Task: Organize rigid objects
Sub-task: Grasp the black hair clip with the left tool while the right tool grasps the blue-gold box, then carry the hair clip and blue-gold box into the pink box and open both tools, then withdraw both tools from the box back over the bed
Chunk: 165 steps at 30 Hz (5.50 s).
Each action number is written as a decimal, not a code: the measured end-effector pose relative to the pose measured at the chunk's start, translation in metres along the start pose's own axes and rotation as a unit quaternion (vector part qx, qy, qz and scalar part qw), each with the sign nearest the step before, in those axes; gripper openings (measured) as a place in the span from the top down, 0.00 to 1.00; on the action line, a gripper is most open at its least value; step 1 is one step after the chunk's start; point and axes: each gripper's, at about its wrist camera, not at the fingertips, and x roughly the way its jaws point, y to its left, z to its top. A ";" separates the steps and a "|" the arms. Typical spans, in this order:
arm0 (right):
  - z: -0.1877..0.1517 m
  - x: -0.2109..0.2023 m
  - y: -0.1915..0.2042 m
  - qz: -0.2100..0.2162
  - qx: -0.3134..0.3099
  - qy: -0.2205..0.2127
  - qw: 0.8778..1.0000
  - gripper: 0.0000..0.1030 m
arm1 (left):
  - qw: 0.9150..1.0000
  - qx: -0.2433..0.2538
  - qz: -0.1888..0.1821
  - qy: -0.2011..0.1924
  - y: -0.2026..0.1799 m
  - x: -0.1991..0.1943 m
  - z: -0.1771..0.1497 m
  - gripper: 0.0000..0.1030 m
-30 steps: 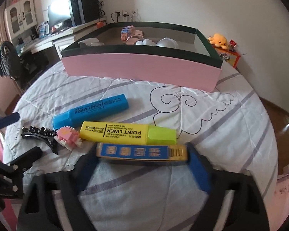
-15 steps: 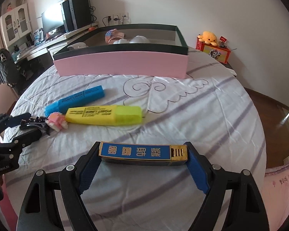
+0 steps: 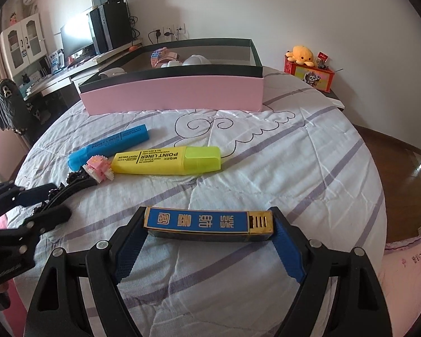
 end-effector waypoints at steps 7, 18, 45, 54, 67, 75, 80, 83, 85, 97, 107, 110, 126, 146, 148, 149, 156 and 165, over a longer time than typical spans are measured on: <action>-0.001 0.000 0.005 -0.016 -0.012 -0.002 1.000 0.19 | 1.000 -0.015 0.018 -0.015 0.001 0.002 0.001 0.82; -0.006 -0.018 0.002 0.004 0.007 -0.038 0.999 0.19 | 0.998 -0.030 0.026 -0.043 0.013 -0.034 -0.003 0.82; 0.025 -0.215 0.067 0.009 -0.062 -0.273 0.960 0.18 | 0.949 -0.044 0.138 -0.280 0.018 -0.242 0.015 0.82; 0.030 -0.242 0.082 0.016 -0.084 -0.305 0.949 0.18 | 0.935 -0.052 0.159 -0.312 0.026 -0.273 0.012 0.82; 0.050 -0.238 0.082 0.019 -0.092 -0.312 0.946 0.18 | 0.937 -0.044 0.169 -0.303 0.031 -0.253 0.043 0.82; 0.072 -0.219 0.074 0.015 -0.088 -0.307 0.947 0.18 | 0.941 -0.033 0.165 -0.292 0.033 -0.224 0.076 0.82; 0.091 -0.198 0.063 0.012 -0.086 -0.300 0.950 0.18 | 0.947 -0.025 0.156 -0.278 0.040 -0.193 0.105 0.82; 0.106 -0.182 0.056 0.008 -0.083 -0.295 0.952 0.18 | 0.955 -0.023 0.135 -0.263 0.047 -0.167 0.125 0.82; 0.116 -0.169 0.050 0.007 -0.079 -0.291 0.954 0.18 | 0.957 -0.020 0.137 -0.255 0.048 -0.149 0.138 0.82; 0.162 -0.056 0.012 0.003 -0.058 -0.222 0.973 0.18 | 0.979 -0.013 0.118 -0.164 0.064 -0.014 0.196 0.82; 0.173 0.052 0.003 0.010 -0.056 -0.131 0.990 0.18 | 0.991 -0.020 0.101 -0.080 0.077 0.078 0.189 0.82; 0.172 0.065 0.005 0.003 -0.066 -0.117 0.991 0.18 | 0.992 -0.030 0.098 -0.073 0.082 0.086 0.182 0.82; 0.165 0.085 -0.002 -0.004 -0.051 -0.108 0.993 0.18 | 0.993 -0.032 0.096 -0.060 0.075 0.095 0.167 0.80; 0.164 0.076 -0.002 -0.010 -0.040 -0.129 0.991 0.14 | 0.988 -0.049 0.121 -0.084 0.083 0.087 0.167 0.12; 0.163 0.075 -0.003 -0.011 -0.039 -0.132 0.990 0.14 | 0.987 -0.049 0.128 -0.087 0.083 0.086 0.166 0.10; 0.164 0.074 -0.003 -0.011 -0.038 -0.134 0.990 0.14 | 0.987 -0.049 0.129 -0.087 0.084 0.086 0.166 0.09; 0.165 0.067 -0.006 -0.006 -0.032 -0.148 0.988 0.10 | 0.984 -0.068 0.128 -0.103 0.094 0.070 0.166 0.06; 0.169 0.024 -0.008 -0.009 -0.020 -0.199 0.980 0.00 | 0.971 -0.089 0.167 -0.148 0.101 0.001 0.155 0.00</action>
